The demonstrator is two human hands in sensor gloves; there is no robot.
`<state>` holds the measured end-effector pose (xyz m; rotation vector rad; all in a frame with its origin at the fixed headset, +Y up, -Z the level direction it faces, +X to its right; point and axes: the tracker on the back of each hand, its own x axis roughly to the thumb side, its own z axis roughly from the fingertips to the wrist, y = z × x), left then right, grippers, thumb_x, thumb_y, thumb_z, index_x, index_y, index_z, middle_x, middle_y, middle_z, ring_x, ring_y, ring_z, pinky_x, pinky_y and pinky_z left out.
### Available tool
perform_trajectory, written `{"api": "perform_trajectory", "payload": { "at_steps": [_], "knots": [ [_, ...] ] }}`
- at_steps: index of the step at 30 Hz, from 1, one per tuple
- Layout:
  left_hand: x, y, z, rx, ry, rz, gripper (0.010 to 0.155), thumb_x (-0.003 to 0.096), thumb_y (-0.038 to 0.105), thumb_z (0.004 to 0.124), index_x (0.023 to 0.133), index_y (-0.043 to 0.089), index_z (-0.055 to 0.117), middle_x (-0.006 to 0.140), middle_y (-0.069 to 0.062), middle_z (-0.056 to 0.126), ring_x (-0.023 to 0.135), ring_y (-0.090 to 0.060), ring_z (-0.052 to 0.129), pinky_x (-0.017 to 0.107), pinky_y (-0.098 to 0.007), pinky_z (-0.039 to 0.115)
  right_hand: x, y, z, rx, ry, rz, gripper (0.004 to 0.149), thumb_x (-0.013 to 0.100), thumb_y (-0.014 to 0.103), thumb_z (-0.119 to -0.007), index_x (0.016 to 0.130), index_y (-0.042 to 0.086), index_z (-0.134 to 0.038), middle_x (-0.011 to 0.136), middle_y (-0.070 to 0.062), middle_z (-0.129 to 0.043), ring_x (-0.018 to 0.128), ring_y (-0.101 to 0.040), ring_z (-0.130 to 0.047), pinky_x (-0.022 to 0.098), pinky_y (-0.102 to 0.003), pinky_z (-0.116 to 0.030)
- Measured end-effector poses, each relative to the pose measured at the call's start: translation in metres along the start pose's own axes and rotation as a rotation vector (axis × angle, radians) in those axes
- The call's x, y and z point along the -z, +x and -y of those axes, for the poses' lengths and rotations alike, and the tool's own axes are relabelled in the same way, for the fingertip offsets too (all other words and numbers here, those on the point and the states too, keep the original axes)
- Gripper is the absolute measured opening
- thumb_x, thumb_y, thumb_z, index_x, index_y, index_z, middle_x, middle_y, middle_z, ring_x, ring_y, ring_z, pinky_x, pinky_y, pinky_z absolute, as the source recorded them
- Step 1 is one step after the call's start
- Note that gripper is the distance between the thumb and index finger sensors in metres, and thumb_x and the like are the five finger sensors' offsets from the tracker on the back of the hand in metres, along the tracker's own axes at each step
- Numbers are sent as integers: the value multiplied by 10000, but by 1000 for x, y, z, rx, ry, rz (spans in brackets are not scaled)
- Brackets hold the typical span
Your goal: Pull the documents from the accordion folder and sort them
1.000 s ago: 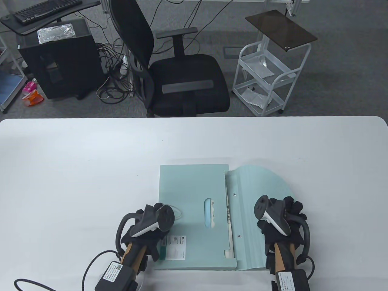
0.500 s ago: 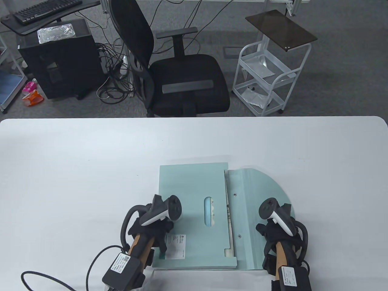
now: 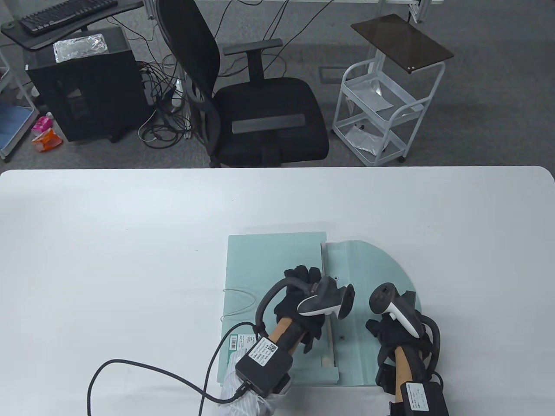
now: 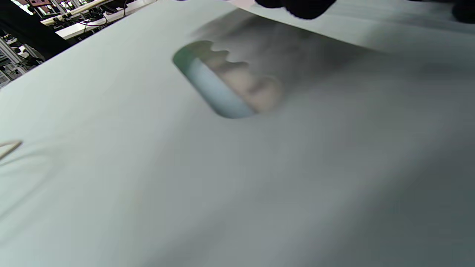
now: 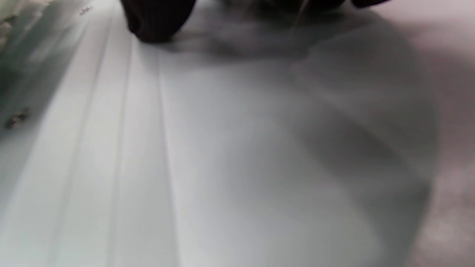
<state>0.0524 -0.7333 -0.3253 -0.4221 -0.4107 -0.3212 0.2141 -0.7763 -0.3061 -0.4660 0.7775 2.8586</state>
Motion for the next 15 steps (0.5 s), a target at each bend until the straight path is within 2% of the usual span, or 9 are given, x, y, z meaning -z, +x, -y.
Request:
{"api": "perform_trajectory", "payload": {
  "at_steps": [3, 7, 10, 13, 15],
  "knots": [
    [8, 9, 3, 18, -20, -14, 617, 628, 431, 542, 1196, 246, 391, 1264, -124, 235, 1153, -476, 279, 796, -658, 325, 0, 0, 0, 5, 2, 4, 732, 477, 406, -617, 1026, 172, -192, 1103, -282, -206, 972, -591, -330, 722, -662, -450],
    [10, 11, 6, 41, 39, -37, 594, 617, 492, 522, 1159, 251, 496, 1263, -116, 283, 1149, -472, 322, 790, -656, 362, 0, 0, 0, 6, 4, 6, 734, 478, 406, -617, 1026, 170, -190, 1102, -286, -203, 971, -591, -329, 722, -662, -449],
    [7, 12, 2, 17, 106, -64, 566, 617, 478, 543, 1121, 220, 529, 1250, -144, 330, 1111, -515, 463, 738, -678, 512, 0, 0, 0, 7, 5, 6, 734, 478, 406, -617, 1026, 171, -189, 1102, -285, -201, 971, -591, -327, 721, -663, -448],
    [0, 10, -7, -43, 136, -132, 557, 618, 455, 591, 1089, 165, 524, 1229, -195, 326, 1048, -539, 596, 687, -640, 637, 0, 0, -1, 7, 8, 9, 735, 479, 408, -613, 1025, 170, -183, 1101, -284, -196, 972, -591, -320, 722, -663, -445],
    [-1, 9, -10, -87, 109, -191, 618, 622, 437, 613, 1127, 133, 429, 1218, -251, 282, 1039, -529, 618, 662, -615, 689, 0, 0, -1, 8, 16, 11, 739, 480, 410, -611, 1025, 169, -174, 1100, -284, -182, 972, -591, -310, 723, -664, -439]
  ]
}}
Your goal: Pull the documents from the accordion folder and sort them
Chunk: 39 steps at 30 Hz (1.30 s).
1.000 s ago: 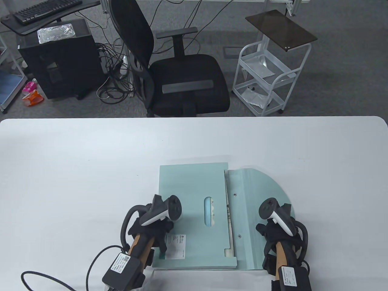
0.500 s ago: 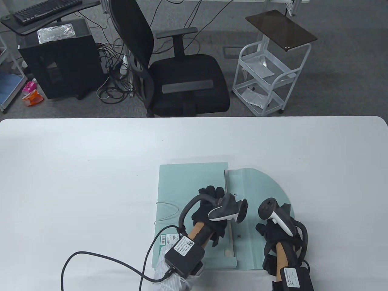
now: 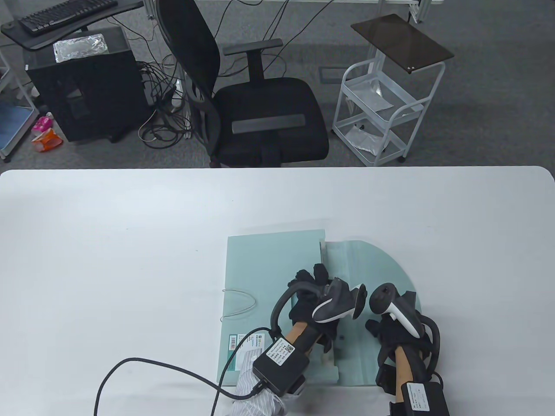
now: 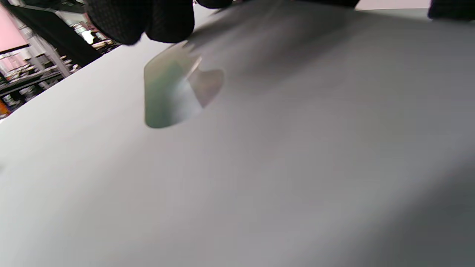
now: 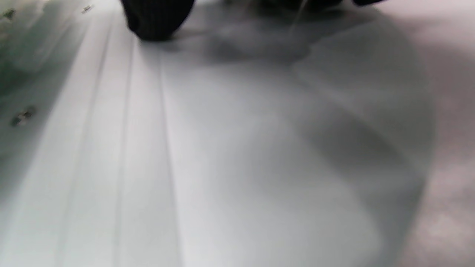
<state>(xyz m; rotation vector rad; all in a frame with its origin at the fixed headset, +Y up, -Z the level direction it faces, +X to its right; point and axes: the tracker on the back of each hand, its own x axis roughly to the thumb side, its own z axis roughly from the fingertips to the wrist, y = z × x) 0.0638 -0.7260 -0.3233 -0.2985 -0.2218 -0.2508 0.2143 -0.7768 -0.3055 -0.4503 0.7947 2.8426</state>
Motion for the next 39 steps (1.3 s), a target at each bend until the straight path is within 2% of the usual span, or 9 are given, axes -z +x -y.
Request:
{"api": "perform_trajectory", "payload": {
  "at_steps": [3, 5, 9, 11, 18, 21, 27, 33, 39],
  "knots": [
    [-1, -4, -3, -74, -61, -84, 828, 635, 439, 613, 1194, 54, 139, 1212, -289, 279, 984, -517, 709, 634, -557, 735, 0, 0, 0, 1, 8, 4, 743, 479, 412, -612, 1024, 170, -168, 1099, -283, -172, 972, -592, -300, 724, -666, -433],
    [0, -9, -4, -94, -87, -117, 862, 647, 459, 588, 1177, -42, 129, 1179, -336, 374, 905, -452, 819, 594, -494, 781, 0, 0, 0, -3, 7, 3, 744, 479, 412, -611, 1023, 170, -166, 1099, -283, -175, 973, -590, -300, 723, -667, -433],
    [1, -26, -2, -200, -152, -128, 853, 662, 502, 525, 1171, -100, 199, 1056, -312, 649, 780, -349, 931, 509, -414, 832, 0, 0, 0, -1, 7, 4, 742, 479, 413, -610, 1023, 172, -167, 1099, -282, -171, 972, -590, -297, 724, -667, -430],
    [0, -36, -2, -316, -191, -101, 833, 666, 489, 516, 1169, -102, 215, 1028, -290, 683, 760, -345, 935, 502, -410, 826, 0, 0, 0, 0, 7, 5, 742, 478, 413, -611, 1023, 172, -168, 1099, -282, -171, 973, -589, -296, 723, -667, -429],
    [-24, -84, -15, -661, -74, -14, 843, 659, 471, 561, 1156, -115, 213, 1027, -305, 645, 737, -375, 933, 488, -405, 838, 0, 0, -1, 3, 2, 2, 742, 477, 415, -614, 1023, 177, -171, 1100, -277, -168, 973, -588, -294, 724, -667, -429],
    [-39, -116, -25, -905, -40, 10, 863, 652, 469, 591, 1149, -120, 205, 1021, -312, 623, 701, -356, 961, 451, -382, 851, 0, 0, -1, 5, 1, 0, 744, 475, 418, -615, 1022, 180, -171, 1100, -273, -167, 974, -586, -289, 725, -668, -425],
    [-63, -174, -33, -1114, 8, 72, 884, 646, 501, 591, 1160, -100, 194, 1046, -290, 584, 655, -303, 963, 438, -350, 814, 0, -1, -2, 10, -3, -5, 742, 474, 421, -615, 1022, 185, -173, 1101, -264, -160, 976, -580, -277, 725, -669, -421],
    [-78, -226, -18, -1370, 48, 205, 975, 594, 571, 669, 1182, -58, 213, 1055, -286, 541, 670, -256, 911, 457, -333, 782, 0, -2, -2, 7, -4, -11, 742, 471, 422, -615, 1021, 191, -174, 1103, -248, -149, 984, -566, -261, 726, -672, -416],
    [-82, -263, 9, -1540, 71, 296, 919, 615, 515, 674, 1185, -52, 230, 1084, -333, 484, 734, -299, 872, 504, -370, 762, 0, -3, -2, 16, -4, -13, 742, 468, 426, -617, 1018, 199, -174, 1102, -246, -145, 984, -563, -256, 727, -672, -414]
  ]
}}
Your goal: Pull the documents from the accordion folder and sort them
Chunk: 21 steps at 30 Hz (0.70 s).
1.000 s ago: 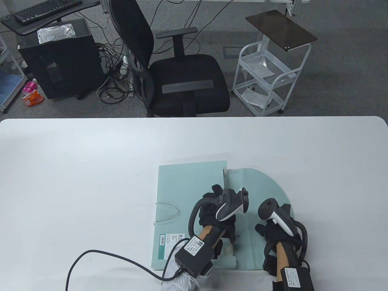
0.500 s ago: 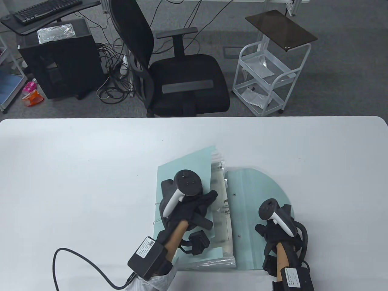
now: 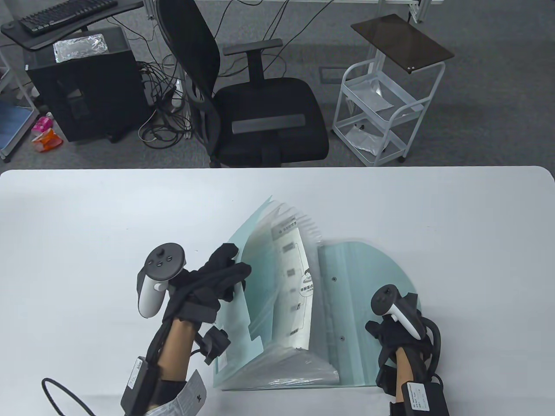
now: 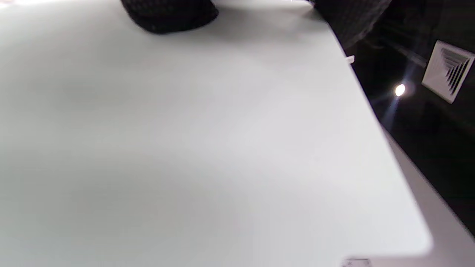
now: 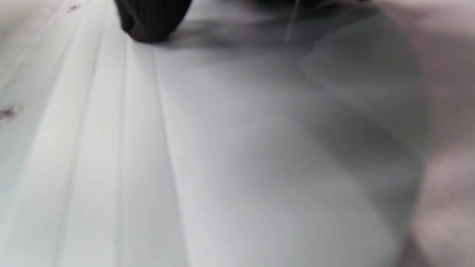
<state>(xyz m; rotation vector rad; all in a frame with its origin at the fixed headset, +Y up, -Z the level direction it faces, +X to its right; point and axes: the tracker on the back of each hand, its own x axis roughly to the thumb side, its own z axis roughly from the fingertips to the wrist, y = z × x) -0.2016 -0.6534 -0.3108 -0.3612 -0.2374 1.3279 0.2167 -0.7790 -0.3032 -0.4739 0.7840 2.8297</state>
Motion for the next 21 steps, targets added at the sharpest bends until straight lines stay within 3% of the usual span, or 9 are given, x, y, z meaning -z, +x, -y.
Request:
{"api": "perform_trajectory", "payload": {
  "at_steps": [4, 8, 11, 16, 21],
  "knots": [
    [-10, -12, -10, -9, 31, 69, 841, 640, 495, 636, 1180, -49, 290, 1077, -352, 505, 720, -317, 883, 492, -376, 767, 0, -2, 0, 12, 0, -2, 740, 467, 423, -622, 1017, 204, -177, 1103, -237, -144, 986, -556, -252, 728, -671, -413],
    [-20, -16, -17, -4, 138, 76, 799, 649, 491, 622, 1178, -41, 349, 1071, -345, 555, 690, -336, 904, 469, -387, 778, 0, -4, 1, 16, 0, -9, 741, 467, 423, -624, 1016, 206, -177, 1104, -232, -143, 989, -551, -253, 727, -671, -416],
    [-29, -9, -21, 163, 204, 16, 798, 656, 526, 590, 1177, -40, 378, 1057, -324, 615, 635, -307, 944, 418, -361, 800, 0, -3, 1, 13, 2, -10, 741, 466, 423, -624, 1016, 204, -178, 1103, -233, -146, 987, -555, -254, 729, -670, -415],
    [-38, 0, -22, 339, 354, -24, 696, 672, 487, 549, 1130, -36, 535, 874, -257, 828, 546, -236, 1005, 325, -312, 831, 1, -3, 3, 0, 7, -10, 743, 466, 425, -626, 1017, 202, -180, 1104, -240, -155, 988, -558, -265, 728, -668, -422],
    [-36, 1, -19, 348, 327, -11, 671, 679, 461, 541, 1142, -23, 507, 875, -271, 819, 548, -248, 1003, 327, -316, 831, -5, 1, 11, -52, -26, -5, 753, 466, 418, -646, 1025, 180, -201, 1104, -266, -199, 979, -568, -326, 726, -649, -458]
  ]
}}
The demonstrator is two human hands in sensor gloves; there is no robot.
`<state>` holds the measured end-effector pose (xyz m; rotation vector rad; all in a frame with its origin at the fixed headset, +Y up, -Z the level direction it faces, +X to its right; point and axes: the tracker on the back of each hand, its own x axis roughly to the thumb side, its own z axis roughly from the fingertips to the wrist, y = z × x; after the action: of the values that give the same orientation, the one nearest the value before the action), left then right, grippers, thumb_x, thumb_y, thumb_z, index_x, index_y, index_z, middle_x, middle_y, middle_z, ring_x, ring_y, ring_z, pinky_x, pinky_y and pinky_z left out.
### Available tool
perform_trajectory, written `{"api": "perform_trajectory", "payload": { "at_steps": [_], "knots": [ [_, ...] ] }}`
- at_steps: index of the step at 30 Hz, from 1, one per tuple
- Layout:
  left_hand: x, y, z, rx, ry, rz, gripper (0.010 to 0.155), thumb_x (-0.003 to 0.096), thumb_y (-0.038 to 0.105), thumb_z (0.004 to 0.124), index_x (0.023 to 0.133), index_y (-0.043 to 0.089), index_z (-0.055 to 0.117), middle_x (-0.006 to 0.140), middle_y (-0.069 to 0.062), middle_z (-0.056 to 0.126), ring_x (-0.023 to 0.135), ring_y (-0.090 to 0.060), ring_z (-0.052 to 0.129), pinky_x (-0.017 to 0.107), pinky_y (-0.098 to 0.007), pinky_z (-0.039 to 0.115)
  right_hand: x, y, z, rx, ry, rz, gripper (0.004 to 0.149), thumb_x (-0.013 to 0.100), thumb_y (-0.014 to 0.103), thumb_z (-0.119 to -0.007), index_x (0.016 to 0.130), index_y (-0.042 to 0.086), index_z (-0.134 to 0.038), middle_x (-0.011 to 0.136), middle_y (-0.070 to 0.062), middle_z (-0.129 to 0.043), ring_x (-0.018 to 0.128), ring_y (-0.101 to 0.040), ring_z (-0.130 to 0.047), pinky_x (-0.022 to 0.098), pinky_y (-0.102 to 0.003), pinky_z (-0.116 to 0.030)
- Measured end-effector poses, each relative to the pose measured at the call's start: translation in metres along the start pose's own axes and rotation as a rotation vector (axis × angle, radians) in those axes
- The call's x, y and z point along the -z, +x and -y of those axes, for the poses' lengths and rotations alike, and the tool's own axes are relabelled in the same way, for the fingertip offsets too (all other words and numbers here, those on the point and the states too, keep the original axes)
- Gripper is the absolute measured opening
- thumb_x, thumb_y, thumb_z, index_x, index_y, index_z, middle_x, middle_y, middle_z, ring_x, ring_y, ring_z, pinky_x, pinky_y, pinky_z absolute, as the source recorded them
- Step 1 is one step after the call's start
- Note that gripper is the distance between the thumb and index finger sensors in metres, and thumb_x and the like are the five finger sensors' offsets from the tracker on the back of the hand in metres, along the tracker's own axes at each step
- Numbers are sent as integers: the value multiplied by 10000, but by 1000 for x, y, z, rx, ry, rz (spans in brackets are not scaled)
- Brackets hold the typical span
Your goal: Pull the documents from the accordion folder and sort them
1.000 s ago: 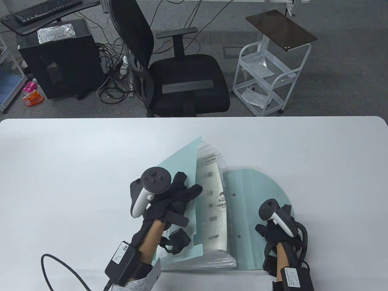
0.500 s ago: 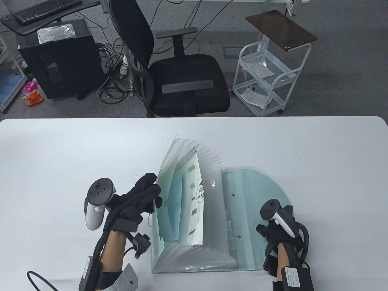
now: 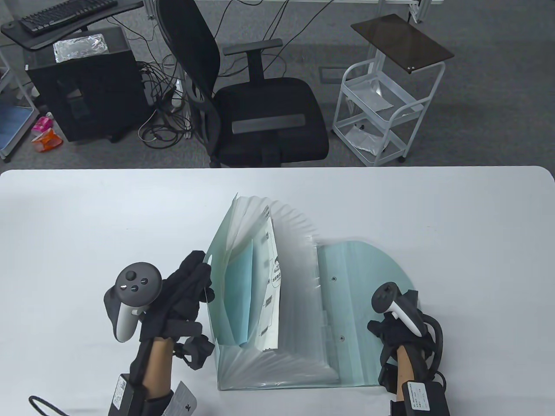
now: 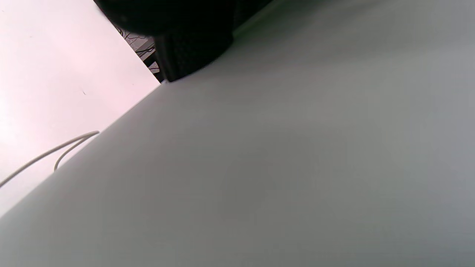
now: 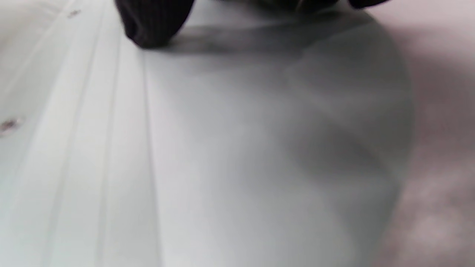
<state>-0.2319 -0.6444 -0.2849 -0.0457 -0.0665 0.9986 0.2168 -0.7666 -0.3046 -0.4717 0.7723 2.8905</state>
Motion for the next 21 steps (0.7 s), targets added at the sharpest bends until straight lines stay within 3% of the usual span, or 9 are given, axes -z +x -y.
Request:
{"api": "perform_trajectory", "payload": {
  "at_steps": [7, 12, 16, 21],
  "knots": [
    [0, 4, 4, 34, 0, 13, 661, 684, 450, 534, 1146, -22, 497, 872, -280, 814, 545, -250, 1002, 329, -315, 831, -35, 19, 37, -11, -227, 91, 728, 465, 409, -655, 1039, 137, -300, 1109, -265, -280, 970, -569, -351, 723, -642, -458],
    [0, 9, 10, 67, 1, 24, 667, 686, 454, 527, 1146, -28, 492, 871, -278, 812, 544, -243, 1000, 329, -310, 831, -83, 55, 69, -54, -412, 250, 716, 466, 415, -654, 1040, 123, -340, 1107, -260, -348, 967, -553, -438, 718, -622, -502],
    [0, 10, 12, 74, -1, 32, 671, 686, 458, 526, 1143, -32, 494, 870, -277, 811, 543, -240, 1000, 330, -309, 830, -135, 100, 84, -16, -511, 496, 701, 471, 417, -651, 1041, 123, -366, 1102, -250, -422, 948, -527, -554, 695, -587, -601],
    [1, 10, 14, 72, -7, 37, 676, 686, 461, 527, 1143, -35, 491, 871, -278, 808, 544, -240, 999, 331, -308, 830, -188, 151, 91, 46, -591, 842, 629, 477, 374, -661, 1020, 135, -451, 1058, -187, -590, 865, -414, -772, 641, -455, -757]
  ]
}}
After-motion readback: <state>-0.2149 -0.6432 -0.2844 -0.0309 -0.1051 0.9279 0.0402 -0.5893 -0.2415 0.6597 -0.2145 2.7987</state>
